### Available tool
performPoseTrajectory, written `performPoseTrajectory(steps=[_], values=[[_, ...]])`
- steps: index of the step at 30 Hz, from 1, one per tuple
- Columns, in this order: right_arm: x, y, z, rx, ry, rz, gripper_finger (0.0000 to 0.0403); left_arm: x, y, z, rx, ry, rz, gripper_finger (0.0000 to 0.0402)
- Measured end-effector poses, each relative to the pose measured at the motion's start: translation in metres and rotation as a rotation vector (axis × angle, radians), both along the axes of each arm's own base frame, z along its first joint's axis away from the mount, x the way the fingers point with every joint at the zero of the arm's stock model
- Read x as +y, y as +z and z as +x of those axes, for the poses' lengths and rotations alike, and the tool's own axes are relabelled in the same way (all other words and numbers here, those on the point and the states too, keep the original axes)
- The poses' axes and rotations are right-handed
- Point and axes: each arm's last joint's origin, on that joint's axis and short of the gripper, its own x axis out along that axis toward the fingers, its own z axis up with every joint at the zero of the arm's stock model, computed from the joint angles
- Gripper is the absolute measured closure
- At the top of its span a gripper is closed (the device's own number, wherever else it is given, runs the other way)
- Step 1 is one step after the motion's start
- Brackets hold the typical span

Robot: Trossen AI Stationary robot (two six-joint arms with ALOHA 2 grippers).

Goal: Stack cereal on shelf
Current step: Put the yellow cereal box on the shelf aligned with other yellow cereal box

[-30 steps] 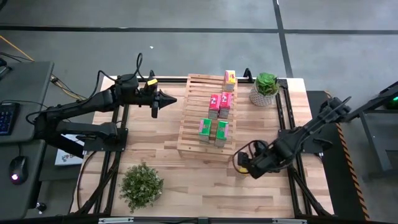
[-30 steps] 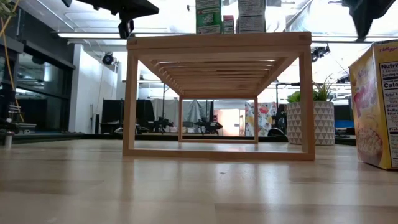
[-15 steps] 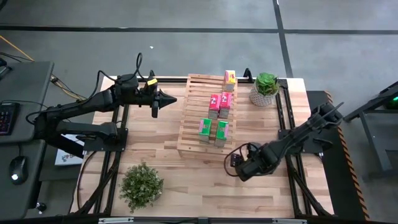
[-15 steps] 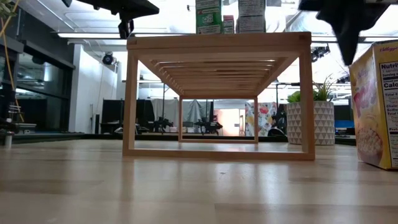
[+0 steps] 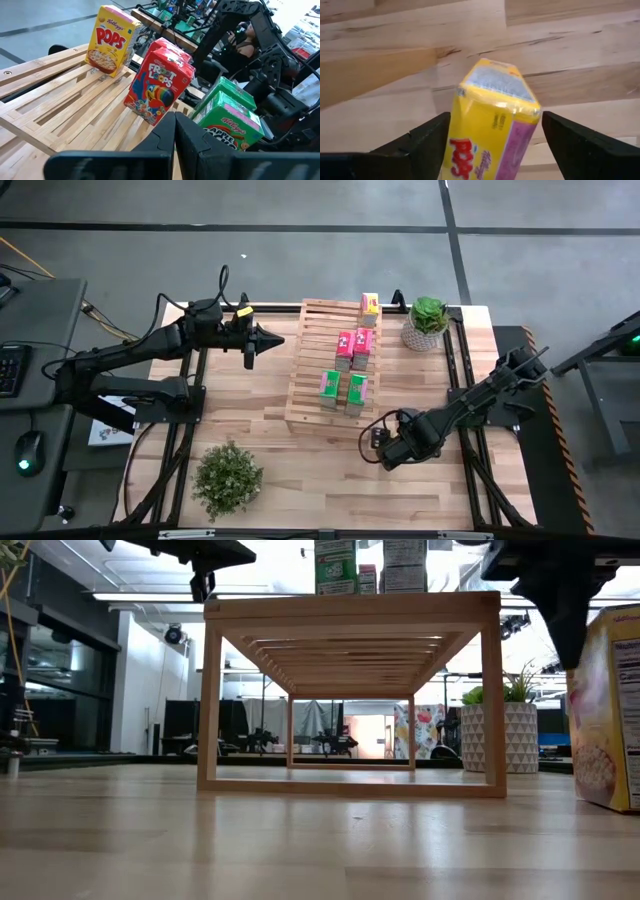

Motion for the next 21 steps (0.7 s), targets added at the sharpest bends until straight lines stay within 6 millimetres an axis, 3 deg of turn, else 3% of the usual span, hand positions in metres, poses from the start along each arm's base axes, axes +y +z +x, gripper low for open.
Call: performPoseTrajectory(steps=[12, 17, 21], values=[[0.0, 0.0, -0.001, 0.009, 0.007, -0.004, 0.0177, 0.0, 0.0, 0.0, 0.001, 0.012, 0.002, 0.0402], [0.002, 0.001, 0.0, 0.0, 0.098, 0.024, 0.0197, 0.001, 0.0, 0.0, 0.002, 0.019, 0.004, 0.0401], [0.002, 0.016, -0.002, -0.037, 0.248, 0.084, 0.0203, 0.001, 0.0, 0.0, 0.002, 0.019, 0.004, 0.0401]])
